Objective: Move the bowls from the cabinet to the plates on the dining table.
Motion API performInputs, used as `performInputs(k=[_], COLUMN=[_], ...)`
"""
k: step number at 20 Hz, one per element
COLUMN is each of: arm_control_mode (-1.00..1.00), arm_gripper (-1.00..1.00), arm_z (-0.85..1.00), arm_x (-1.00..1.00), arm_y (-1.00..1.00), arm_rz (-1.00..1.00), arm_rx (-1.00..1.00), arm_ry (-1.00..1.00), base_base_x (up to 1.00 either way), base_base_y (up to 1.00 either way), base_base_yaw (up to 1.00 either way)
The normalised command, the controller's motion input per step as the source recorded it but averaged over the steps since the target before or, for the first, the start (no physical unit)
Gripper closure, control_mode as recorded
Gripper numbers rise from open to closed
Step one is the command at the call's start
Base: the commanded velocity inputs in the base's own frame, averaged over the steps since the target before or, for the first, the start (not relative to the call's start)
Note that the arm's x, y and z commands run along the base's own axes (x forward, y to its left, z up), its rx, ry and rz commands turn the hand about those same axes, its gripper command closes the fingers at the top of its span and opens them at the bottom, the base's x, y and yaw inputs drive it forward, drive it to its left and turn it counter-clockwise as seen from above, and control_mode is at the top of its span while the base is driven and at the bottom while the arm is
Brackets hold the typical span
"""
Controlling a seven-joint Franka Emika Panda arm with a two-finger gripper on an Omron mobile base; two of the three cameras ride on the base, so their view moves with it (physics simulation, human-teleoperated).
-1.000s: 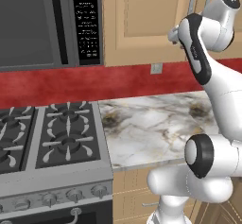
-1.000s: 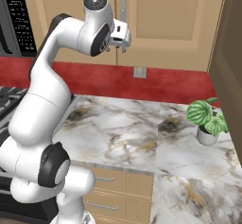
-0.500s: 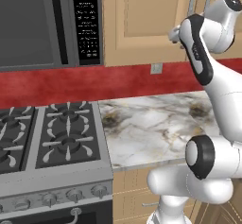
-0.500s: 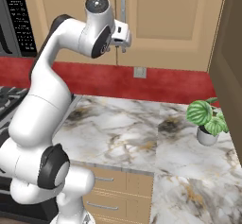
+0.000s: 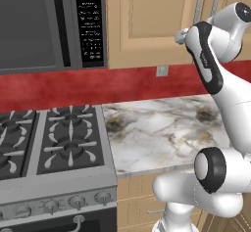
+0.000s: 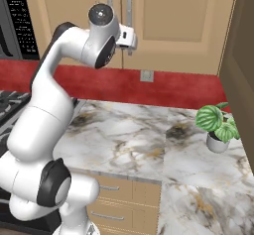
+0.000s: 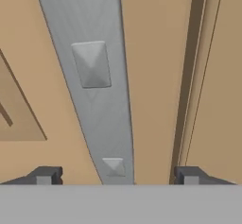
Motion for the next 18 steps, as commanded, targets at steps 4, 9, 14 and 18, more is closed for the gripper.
performInputs(k=[4, 9, 14, 18], arm_control_mode=[-1.0, -1.0, -1.0, -1.0], arm_gripper=[-1.0, -1.0, 1.0, 1.0], arm_z=[-0.01, -0.01, 0.0, 0.0], arm_x=[0.11, 0.14, 0.12, 0.0], arm_y=[0.04, 0.04, 0.07, 0.0], arm_rz=[0.0, 0.0, 0.0, 0.0], arm_rx=[0.0, 0.0, 0.0, 0.0], arm_ry=[-0.04, -0.04, 0.0, 0.0], base_base_x=[0.0, 0.0, 0.0, 0.0], base_base_y=[0.0, 0.0, 0.0, 0.0], base_base_yaw=[0.0, 0.0, 0.0, 0.0])
